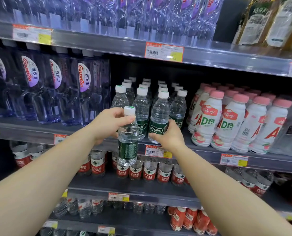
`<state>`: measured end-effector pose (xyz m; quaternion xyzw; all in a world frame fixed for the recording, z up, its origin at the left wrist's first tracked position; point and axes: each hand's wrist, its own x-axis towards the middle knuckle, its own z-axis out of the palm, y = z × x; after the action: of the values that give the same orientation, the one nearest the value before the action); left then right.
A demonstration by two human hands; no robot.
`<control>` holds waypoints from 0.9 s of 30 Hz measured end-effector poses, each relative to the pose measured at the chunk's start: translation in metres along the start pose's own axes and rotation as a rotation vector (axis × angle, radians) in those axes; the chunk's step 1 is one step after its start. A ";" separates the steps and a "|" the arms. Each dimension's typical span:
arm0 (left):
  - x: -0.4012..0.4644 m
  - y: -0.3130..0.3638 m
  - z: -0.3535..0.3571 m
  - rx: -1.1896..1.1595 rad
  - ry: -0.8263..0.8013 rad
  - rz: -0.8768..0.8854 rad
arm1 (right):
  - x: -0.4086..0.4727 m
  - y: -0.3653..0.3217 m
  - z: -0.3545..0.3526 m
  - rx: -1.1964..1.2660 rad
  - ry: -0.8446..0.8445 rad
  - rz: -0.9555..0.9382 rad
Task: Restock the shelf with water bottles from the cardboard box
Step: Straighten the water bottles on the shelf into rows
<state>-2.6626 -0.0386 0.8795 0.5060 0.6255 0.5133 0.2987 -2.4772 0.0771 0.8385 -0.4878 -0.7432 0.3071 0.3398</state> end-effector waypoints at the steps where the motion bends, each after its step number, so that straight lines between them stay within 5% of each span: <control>1: -0.001 0.000 0.000 0.004 -0.004 -0.005 | 0.001 0.000 0.000 -0.013 -0.001 -0.001; 27: -0.011 -0.011 -0.001 0.057 0.000 -0.021 | -0.004 0.001 0.006 0.016 0.035 0.075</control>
<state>-2.6635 -0.0483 0.8673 0.5078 0.6452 0.4921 0.2893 -2.4809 0.0727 0.8335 -0.5178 -0.7157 0.3171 0.3450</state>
